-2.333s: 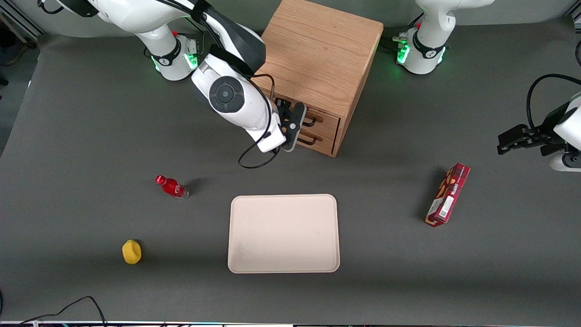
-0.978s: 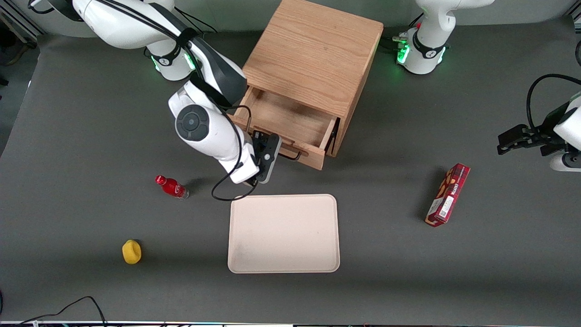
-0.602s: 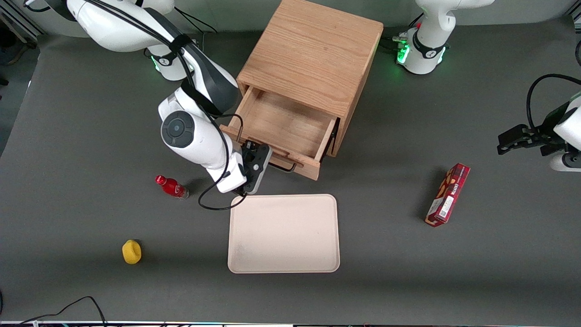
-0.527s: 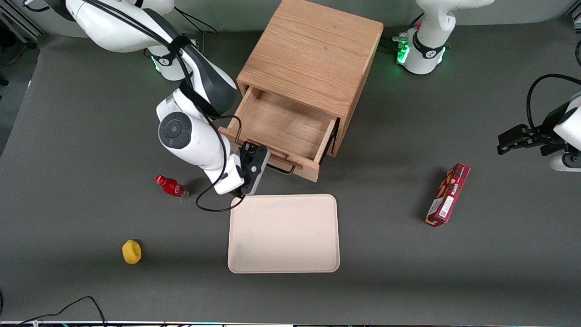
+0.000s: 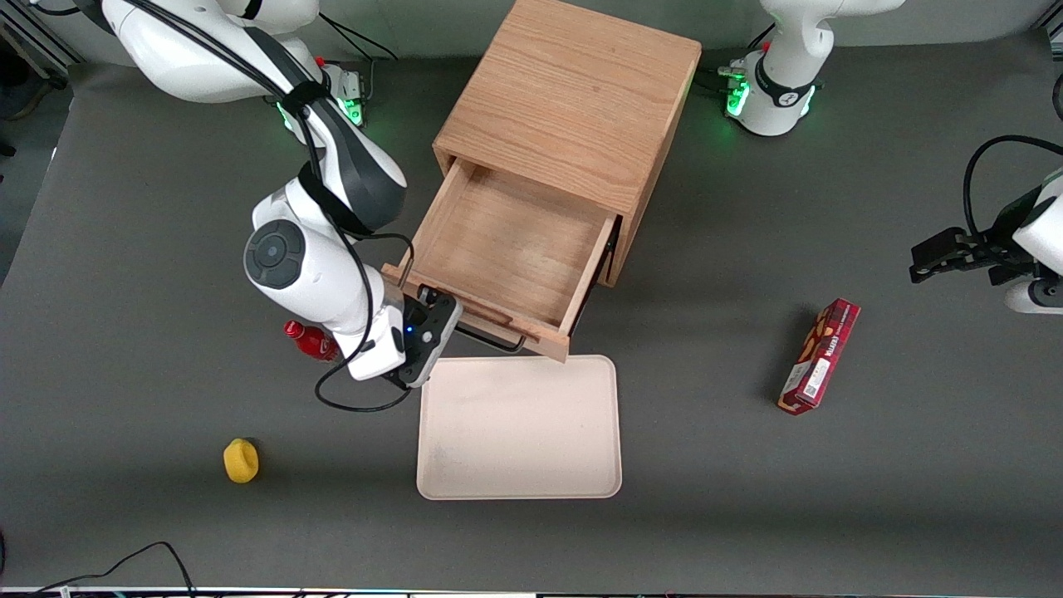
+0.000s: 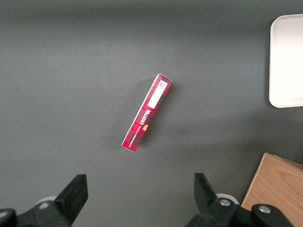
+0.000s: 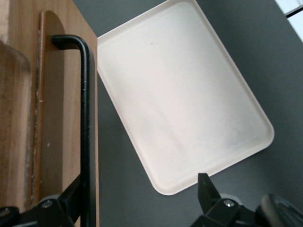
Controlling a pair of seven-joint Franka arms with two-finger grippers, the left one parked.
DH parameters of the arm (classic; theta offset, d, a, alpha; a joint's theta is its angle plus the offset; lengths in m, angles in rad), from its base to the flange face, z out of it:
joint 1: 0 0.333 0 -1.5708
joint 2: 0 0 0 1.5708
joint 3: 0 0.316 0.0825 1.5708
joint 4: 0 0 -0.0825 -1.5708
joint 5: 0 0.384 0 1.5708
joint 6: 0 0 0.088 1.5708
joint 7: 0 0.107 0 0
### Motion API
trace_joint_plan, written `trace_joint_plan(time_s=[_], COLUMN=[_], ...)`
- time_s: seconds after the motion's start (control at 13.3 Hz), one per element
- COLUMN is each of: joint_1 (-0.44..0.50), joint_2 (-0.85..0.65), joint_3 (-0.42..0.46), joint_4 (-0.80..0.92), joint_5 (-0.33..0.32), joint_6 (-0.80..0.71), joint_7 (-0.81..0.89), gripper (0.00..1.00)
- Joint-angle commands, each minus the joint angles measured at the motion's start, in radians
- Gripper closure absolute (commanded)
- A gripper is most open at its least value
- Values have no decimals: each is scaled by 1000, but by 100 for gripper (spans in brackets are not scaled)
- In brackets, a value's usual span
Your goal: Open upper drawer
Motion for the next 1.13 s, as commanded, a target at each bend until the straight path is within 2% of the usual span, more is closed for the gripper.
trace_joint_plan(time_s=[0.0,0.53,0.83,1.05], joint_1=[0,-14,-26,-40], joint_2=[12,12,-14,-80], joint_3=[-23,-25,-40,-43], joint_4=[31,45,68,72], joint_5=[-7,-4,146,272], joint_6=[2,28,34,22], joint_7=[-41,-38,-24,55], gripper=[0,0,0,0])
